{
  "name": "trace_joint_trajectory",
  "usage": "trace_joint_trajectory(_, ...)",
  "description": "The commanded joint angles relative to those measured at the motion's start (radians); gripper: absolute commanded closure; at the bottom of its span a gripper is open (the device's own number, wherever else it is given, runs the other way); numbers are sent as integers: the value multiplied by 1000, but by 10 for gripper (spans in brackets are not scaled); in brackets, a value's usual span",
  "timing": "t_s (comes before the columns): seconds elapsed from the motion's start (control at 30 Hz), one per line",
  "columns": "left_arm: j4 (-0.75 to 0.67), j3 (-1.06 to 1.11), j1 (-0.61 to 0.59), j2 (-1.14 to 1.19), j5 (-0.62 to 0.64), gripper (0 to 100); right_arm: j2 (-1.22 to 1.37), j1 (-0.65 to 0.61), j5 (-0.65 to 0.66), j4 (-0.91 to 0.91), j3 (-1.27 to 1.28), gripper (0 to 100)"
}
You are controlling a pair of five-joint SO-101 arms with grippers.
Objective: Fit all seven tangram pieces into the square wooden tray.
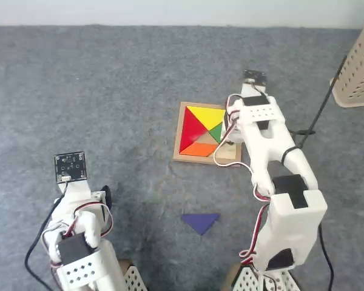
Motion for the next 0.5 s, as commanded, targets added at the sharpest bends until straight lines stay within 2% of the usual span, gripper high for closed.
trace_joint_trajectory(0.0,3,-19,0,-12,9,775,-22,-8,49,113,-118,695)
trace_joint_trajectory(0.17,3,-19,0,-12,9,775,-79,-28,129,199,-133,735)
trace_joint_trajectory(0.3,3,-19,0,-12,9,775,-260,-91,233,222,-14,769)
trace_joint_trajectory(0.47,3,-19,0,-12,9,775,-496,-239,479,214,247,770)
